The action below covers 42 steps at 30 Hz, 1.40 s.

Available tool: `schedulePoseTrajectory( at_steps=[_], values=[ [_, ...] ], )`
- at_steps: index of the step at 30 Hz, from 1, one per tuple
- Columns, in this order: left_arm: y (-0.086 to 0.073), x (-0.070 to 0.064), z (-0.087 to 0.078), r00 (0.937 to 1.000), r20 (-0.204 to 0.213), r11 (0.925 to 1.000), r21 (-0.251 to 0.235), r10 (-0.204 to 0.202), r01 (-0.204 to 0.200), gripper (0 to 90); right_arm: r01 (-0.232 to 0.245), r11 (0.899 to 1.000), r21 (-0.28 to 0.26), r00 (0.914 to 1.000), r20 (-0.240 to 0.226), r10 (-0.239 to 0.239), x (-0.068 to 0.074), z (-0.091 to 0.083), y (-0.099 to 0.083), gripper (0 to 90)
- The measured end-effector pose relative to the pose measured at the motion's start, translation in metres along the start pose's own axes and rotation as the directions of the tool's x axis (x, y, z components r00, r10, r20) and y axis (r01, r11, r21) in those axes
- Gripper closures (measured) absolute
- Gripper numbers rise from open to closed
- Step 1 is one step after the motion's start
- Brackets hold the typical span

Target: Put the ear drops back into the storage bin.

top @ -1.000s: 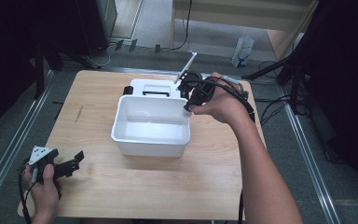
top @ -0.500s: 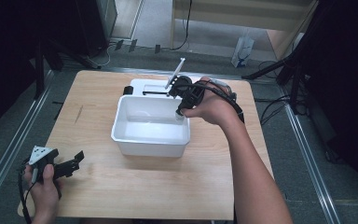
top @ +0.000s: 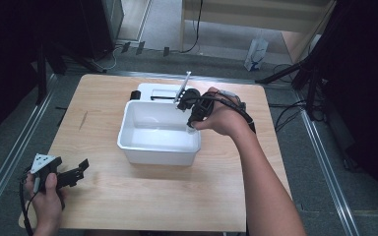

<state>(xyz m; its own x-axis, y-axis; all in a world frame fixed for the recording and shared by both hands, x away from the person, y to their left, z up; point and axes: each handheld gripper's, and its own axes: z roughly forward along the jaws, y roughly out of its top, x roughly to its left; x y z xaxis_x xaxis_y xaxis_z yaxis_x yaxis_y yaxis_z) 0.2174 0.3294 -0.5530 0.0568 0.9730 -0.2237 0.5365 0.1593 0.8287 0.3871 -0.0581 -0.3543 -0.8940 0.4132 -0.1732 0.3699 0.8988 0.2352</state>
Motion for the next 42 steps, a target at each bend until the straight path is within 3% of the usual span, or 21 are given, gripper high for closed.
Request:
schedulePoseTrajectory(
  at_steps=[13, 17, 25, 33, 42],
  values=[
    [0.0, 0.0, 0.0, 1.0, 0.004, 1.0, -0.002, -0.002, 0.002, 0.5, 0.082, 0.995, 0.05, 0.9966, 0.01, -0.082, 0.003, 0.033, -0.004, 71.7],
    [0.0, 0.0, 0.0, 1.0, 0.005, 1.0, -0.002, -0.004, 0.004, 0.6, 0.098, 0.994, 0.043, 0.9952, 0.003, -0.098, 0.003, 0.041, -0.005, 71.7],
    [0.0, 0.0, 0.0, 1.0, 0.007, 1.0, 0.002, 0.001, -0.001, 0.5, 0.161, 0.985, 0.054, 0.9869, -0.003, -0.161, 0.006, 0.063, -0.008, 71.6],
    [0.0, 0.0, 0.0, 0.9999, 0.013, 1.0, 0.006, 0.002, -0.003, 0.6, 0.169, 0.983, 0.078, 0.9853, -0.042, -0.166, 0.006, 0.079, -0.006, 71.6],
    [0.0, 0.001, 0.0, 0.9999, 0.015, 0.9999, 0.012, 0.005, -0.006, 0.6, 0.149, 0.983, 0.106, 0.988, -0.058, -0.143, 0.003, 0.083, -0.004, 71.6]
  ],
)
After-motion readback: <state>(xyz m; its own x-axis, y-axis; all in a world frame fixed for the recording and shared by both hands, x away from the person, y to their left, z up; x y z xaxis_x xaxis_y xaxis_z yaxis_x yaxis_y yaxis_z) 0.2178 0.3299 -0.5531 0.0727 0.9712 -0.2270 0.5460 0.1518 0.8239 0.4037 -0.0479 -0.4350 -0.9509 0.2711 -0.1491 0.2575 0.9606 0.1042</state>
